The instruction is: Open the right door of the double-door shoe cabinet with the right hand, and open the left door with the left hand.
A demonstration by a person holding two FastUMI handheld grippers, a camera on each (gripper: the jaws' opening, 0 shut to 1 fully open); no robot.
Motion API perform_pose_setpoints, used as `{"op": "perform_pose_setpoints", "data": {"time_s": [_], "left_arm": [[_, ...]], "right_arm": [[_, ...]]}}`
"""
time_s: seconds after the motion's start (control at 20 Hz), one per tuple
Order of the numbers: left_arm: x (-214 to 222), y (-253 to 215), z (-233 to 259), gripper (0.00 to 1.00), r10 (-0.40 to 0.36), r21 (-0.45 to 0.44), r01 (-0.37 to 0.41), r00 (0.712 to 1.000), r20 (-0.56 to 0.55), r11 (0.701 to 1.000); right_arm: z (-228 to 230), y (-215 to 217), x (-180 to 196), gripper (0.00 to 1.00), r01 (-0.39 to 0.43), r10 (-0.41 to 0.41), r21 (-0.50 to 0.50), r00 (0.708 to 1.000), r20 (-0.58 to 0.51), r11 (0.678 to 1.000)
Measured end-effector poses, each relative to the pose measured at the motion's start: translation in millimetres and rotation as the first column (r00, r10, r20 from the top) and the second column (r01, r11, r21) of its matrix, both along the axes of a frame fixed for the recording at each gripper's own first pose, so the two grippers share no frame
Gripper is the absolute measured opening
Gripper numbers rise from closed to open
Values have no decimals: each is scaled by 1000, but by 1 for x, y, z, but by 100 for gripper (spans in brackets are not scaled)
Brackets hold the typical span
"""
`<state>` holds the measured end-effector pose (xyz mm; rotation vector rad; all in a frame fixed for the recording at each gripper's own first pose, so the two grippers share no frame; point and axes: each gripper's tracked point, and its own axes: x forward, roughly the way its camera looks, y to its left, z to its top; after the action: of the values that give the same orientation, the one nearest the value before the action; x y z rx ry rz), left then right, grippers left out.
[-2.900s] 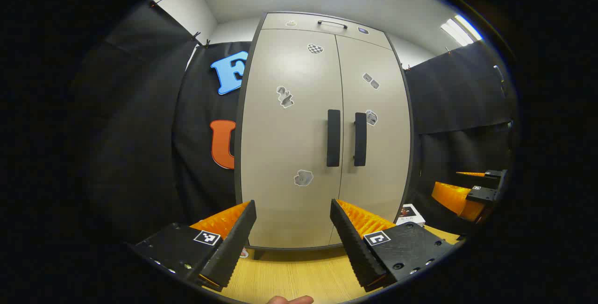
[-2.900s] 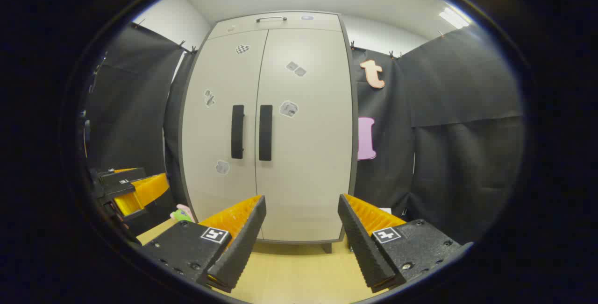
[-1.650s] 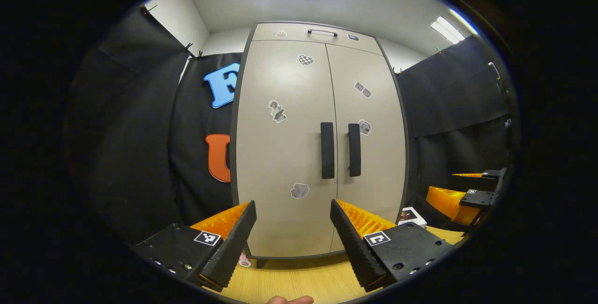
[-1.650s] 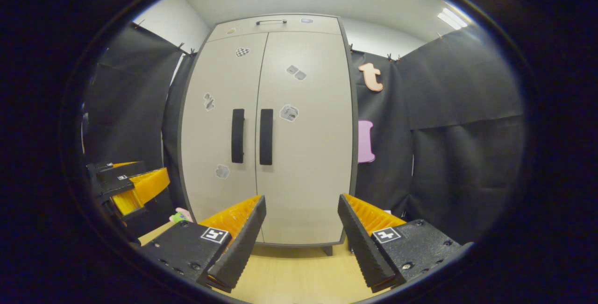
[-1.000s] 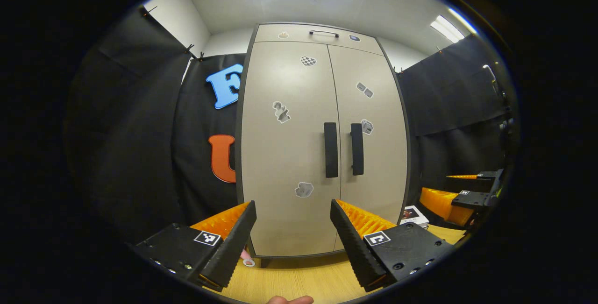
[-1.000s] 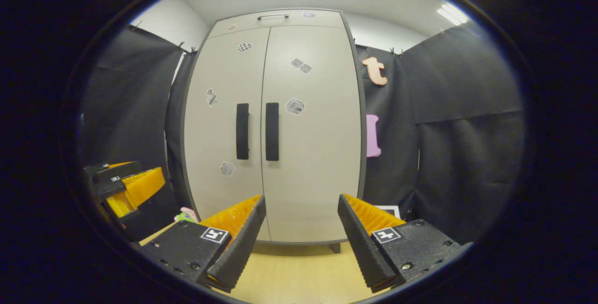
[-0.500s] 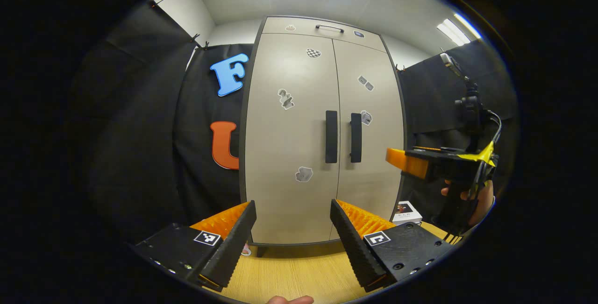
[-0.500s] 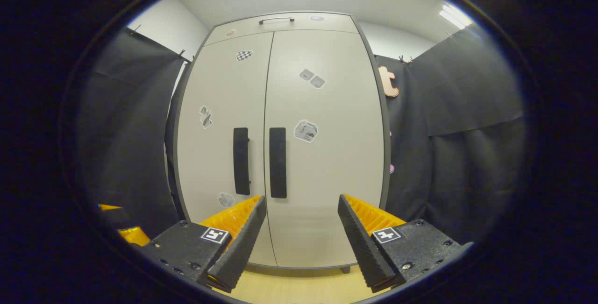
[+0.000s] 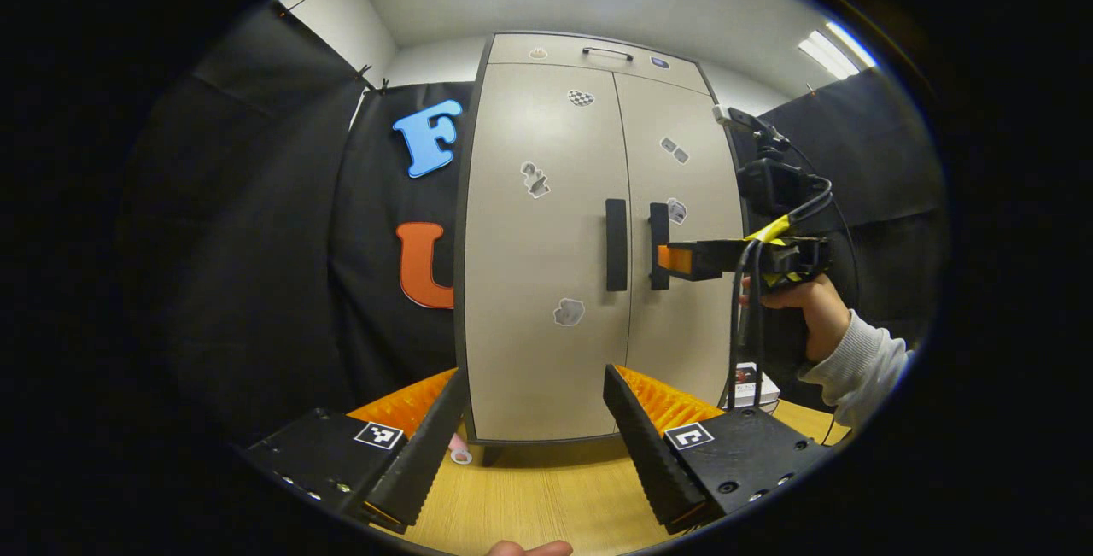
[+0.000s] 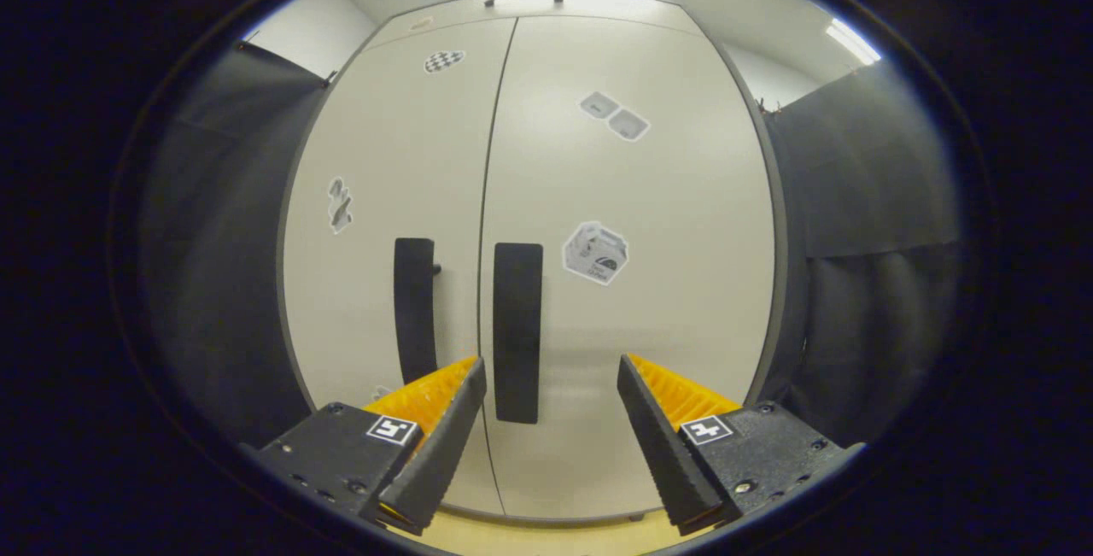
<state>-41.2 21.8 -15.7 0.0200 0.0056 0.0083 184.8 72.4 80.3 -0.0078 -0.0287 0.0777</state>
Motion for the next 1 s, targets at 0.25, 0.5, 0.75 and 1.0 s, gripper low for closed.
{"op": "perform_pose_setpoints", "data": {"time_s": [0.25,0.5,0.75,1.0], "left_arm": [[0,11,-1,95,26,3,-26,1000,-7,1000],[5,17,-5,95,41,-3,-41,999,-20,999],[9,19,-4,95,43,-7,-43,999,-19,999],[13,15,-5,95,34,-12,-34,999,-17,999]], "right_arm": [[4,5,24,97,19,-19,5,1000,2,1000],[-2,7,35,96,15,-14,44,999,-32,999],[-1,7,35,93,33,-33,28,999,-20,999],[-3,4,34,85,37,-37,0,999,-10,999]]}}
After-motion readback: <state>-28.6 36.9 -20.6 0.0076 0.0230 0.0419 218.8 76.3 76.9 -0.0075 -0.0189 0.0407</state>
